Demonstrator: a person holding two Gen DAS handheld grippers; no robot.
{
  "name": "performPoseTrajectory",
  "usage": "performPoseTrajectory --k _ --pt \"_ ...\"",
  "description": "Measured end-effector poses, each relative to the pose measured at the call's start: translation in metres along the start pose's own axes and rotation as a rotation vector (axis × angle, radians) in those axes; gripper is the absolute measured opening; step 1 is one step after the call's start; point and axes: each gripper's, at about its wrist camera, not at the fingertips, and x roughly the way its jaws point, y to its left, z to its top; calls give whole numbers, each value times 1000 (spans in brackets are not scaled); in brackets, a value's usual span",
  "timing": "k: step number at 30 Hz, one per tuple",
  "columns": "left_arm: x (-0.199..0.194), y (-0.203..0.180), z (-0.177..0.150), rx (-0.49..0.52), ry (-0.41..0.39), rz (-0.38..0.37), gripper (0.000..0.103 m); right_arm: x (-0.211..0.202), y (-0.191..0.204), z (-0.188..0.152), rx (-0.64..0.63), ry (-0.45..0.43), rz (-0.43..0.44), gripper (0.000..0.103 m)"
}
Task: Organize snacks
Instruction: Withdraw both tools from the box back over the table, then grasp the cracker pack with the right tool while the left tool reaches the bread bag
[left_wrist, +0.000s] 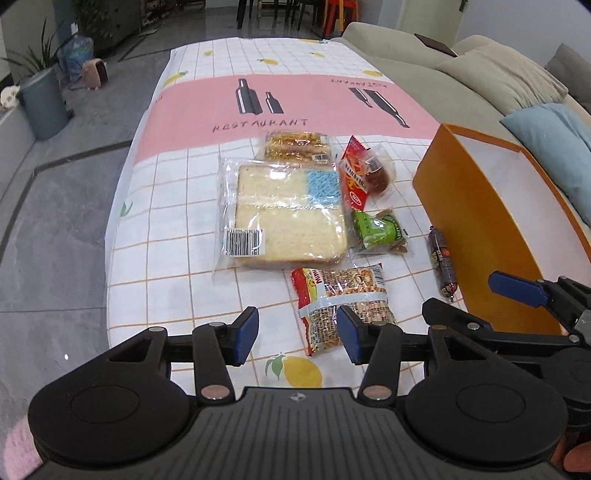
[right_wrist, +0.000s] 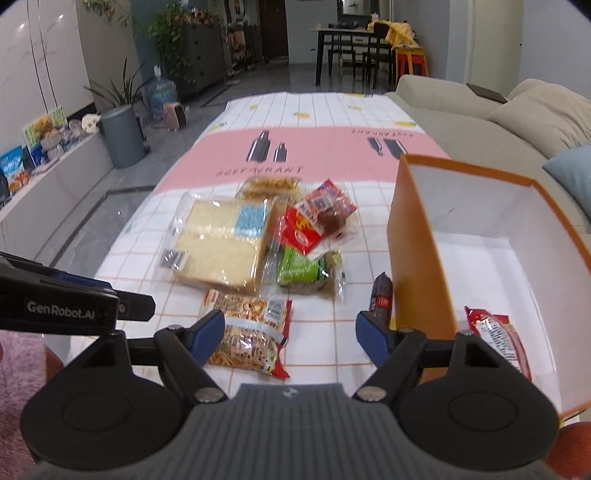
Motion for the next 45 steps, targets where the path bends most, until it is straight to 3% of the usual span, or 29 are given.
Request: performPoseTrajectory --k 11,15,17,21,29,32,37,45 --pt "32 17 4 -46 58 -36 57 44 1 0 -11 59 24 75" --pt "42 29 8 -75 81 5 57 64 6 4 9 101 63 74" --pt "45 35 10 -77 87 27 57 73 10 6 27 127 88 76" --pt "49 47 15 -109 86 35 57 90 18 6 64 174 110 91" --pt "65 44 20 -58 106 41 57 117 41 -2 18 249 95 91" --pt "67 41 22 -45 103 41 57 117 40 -3 7 246 96 85" --pt "65 39 26 -26 71 24 59 113 37 -2 -15 244 95 64" --pt "66 46 44 -60 10 -22 68 85 15 14 23 142 32 62"
